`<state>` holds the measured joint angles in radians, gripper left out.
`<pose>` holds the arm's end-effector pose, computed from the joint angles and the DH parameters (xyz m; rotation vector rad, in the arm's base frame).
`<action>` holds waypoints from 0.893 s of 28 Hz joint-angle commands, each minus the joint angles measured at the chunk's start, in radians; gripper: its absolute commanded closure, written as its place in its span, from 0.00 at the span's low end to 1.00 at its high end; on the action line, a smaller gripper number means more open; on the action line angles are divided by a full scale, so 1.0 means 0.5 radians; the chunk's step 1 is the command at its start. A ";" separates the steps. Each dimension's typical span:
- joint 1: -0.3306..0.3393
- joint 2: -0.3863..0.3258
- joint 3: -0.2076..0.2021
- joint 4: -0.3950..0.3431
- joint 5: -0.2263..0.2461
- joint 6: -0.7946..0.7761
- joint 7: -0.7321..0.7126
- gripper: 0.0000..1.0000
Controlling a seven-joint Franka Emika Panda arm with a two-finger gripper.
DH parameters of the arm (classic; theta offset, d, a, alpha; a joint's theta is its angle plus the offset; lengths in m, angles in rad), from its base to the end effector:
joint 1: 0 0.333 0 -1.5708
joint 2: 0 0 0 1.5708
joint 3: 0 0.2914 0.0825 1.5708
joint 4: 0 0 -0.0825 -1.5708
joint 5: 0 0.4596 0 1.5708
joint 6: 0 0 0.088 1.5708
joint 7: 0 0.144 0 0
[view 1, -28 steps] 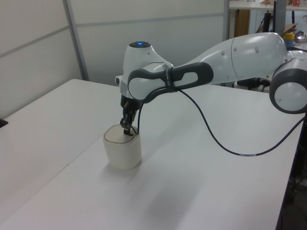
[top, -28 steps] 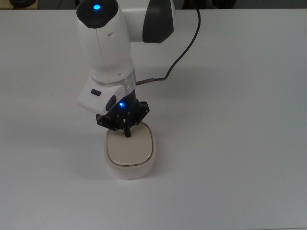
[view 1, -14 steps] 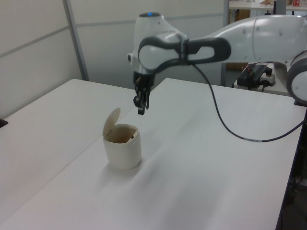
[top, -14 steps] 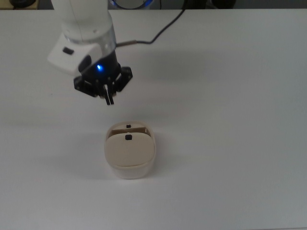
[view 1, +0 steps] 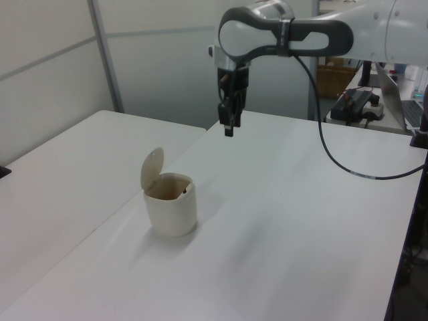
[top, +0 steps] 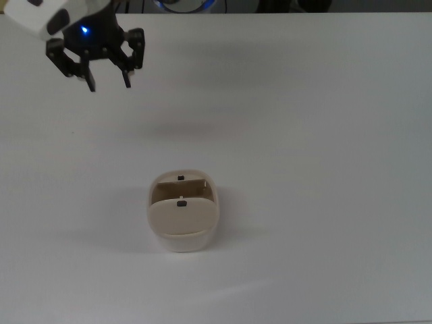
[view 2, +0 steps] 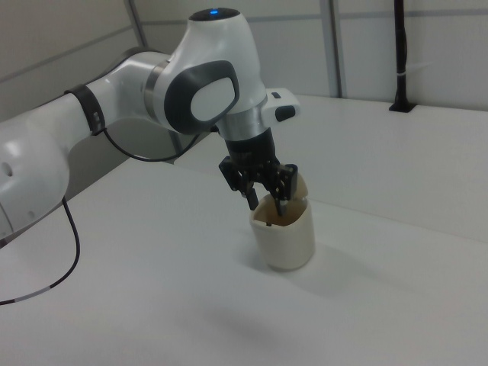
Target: Open the trash can
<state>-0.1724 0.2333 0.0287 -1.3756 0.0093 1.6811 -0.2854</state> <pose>0.7008 -0.1020 0.5252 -3.1316 -0.2196 -0.1162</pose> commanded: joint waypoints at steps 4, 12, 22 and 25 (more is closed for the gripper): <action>0.013 -0.080 -0.039 -0.059 -0.114 -0.079 0.006 0.00; 0.010 -0.055 -0.036 -0.059 -0.138 -0.064 0.012 0.00; 0.010 -0.034 -0.048 -0.071 -0.117 -0.076 0.028 0.00; 0.010 -0.031 -0.054 -0.071 -0.117 -0.070 0.028 0.00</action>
<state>-0.1728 0.2242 0.0130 -1.3976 -0.0433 1.6542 -0.2853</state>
